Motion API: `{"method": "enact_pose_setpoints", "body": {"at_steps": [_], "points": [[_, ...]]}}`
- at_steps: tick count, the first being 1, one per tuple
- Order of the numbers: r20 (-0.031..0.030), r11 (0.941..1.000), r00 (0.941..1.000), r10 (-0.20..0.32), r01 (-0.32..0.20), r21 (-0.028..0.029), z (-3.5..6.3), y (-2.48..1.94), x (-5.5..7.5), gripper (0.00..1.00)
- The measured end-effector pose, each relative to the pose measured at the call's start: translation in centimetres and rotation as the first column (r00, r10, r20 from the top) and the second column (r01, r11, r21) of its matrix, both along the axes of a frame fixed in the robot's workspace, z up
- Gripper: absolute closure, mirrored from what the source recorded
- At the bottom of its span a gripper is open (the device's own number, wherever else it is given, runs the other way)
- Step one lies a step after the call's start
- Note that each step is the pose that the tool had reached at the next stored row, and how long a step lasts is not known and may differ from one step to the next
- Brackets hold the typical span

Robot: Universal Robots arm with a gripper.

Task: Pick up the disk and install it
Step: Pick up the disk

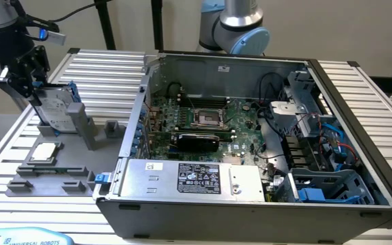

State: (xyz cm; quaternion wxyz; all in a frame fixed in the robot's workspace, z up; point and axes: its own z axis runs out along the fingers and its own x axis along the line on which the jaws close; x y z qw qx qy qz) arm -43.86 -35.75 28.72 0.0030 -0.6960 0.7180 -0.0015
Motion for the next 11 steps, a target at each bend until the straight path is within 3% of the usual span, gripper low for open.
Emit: {"method": "enact_pose_setpoints", "body": {"at_steps": [11], "points": [[0.0002,1.0000,1.0000,0.004,-0.004,0.0002,-0.01,0.14,-0.19,0.46]]}}
